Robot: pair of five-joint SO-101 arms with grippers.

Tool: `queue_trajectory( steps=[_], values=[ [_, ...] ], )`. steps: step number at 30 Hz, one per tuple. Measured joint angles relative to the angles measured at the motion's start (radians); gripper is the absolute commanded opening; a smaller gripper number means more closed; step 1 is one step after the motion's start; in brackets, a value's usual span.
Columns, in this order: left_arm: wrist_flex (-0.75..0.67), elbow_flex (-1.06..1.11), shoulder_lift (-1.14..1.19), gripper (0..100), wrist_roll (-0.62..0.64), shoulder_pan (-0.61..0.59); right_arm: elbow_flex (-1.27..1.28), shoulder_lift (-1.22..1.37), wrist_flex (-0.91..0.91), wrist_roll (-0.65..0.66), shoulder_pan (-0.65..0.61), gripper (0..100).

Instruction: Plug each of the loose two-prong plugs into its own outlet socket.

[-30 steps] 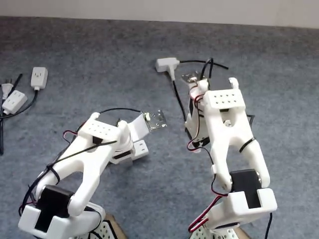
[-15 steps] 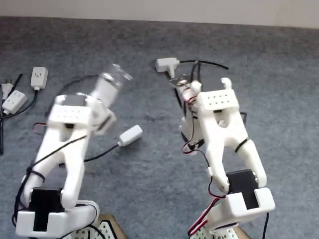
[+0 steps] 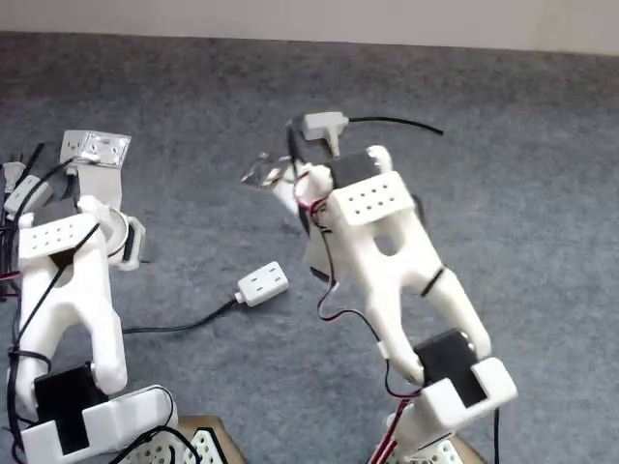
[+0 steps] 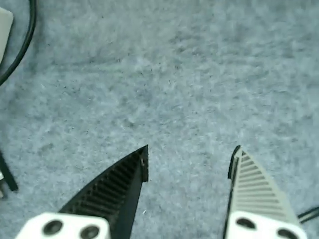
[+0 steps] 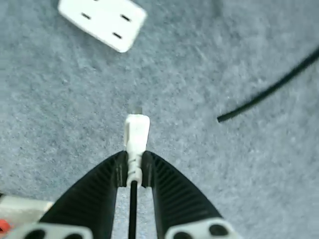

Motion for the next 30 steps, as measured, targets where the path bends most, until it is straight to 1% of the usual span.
queue_trajectory(
  steps=[4, 5, 8, 11, 12, 14, 16, 18, 20, 22, 24, 27, 30],
  values=[
    [0.0, 0.002, 0.0, 27, 0.0, -0.071, -0.032, 0.063, -0.002, 0.215, -0.038, 0.7],
    [0.0, 0.002, 0.0, 27, -0.005, -0.097, -0.049, 0.069, -0.002, 0.245, -0.044, 0.7],
    [0.0, 0.002, 0.0, 27, -0.057, -0.163, -0.117, 0.072, 0.018, 0.288, -0.069, 0.7],
    [0.0, 0.002, 0.0, 27, -0.074, -0.173, -0.186, 0.072, 0.046, 0.287, -0.098, 0.7],
    [0.0, 0.002, 0.0, 27, -0.075, -0.173, -0.204, 0.072, 0.051, 0.255, -0.106, 0.7],
    [0.0, 0.002, 0.0, 27, -0.075, -0.172, -0.235, 0.072, 0.055, 0.137, -0.118, 0.7],
    [-0.003, 0.002, 0.0, 27, -0.075, -0.172, -0.241, 0.072, 0.057, -0.035, -0.129, 0.7],
    [-0.023, 0.002, 0.0, 27, -0.074, -0.172, -0.241, 0.072, 0.068, -0.239, -0.132, 0.7],
    [-0.046, 0.002, 0.0, 27, -0.037, -0.172, -0.241, 0.072, 0.08, -0.439, -0.132, 0.7],
    [-0.083, 0.025, 0.0, 27, -0.005, -0.172, -0.245, 0.072, 0.084, -0.605, -0.132, 0.7],
    [-0.12, 0.06, 0.0, 27, 0.008, -0.172, -0.245, 0.072, 0.084, -0.74, -0.132, 0.7],
    [-0.178, 0.106, 0.0, 27, 0.012, -0.173, -0.245, 0.072, 0.084, -0.839, -0.14, 0.7],
    [-0.209, 0.13, 0.0, 27, 0.012, -0.172, -0.245, 0.072, 0.084, -0.875, -0.187, 0.7]
  ],
)
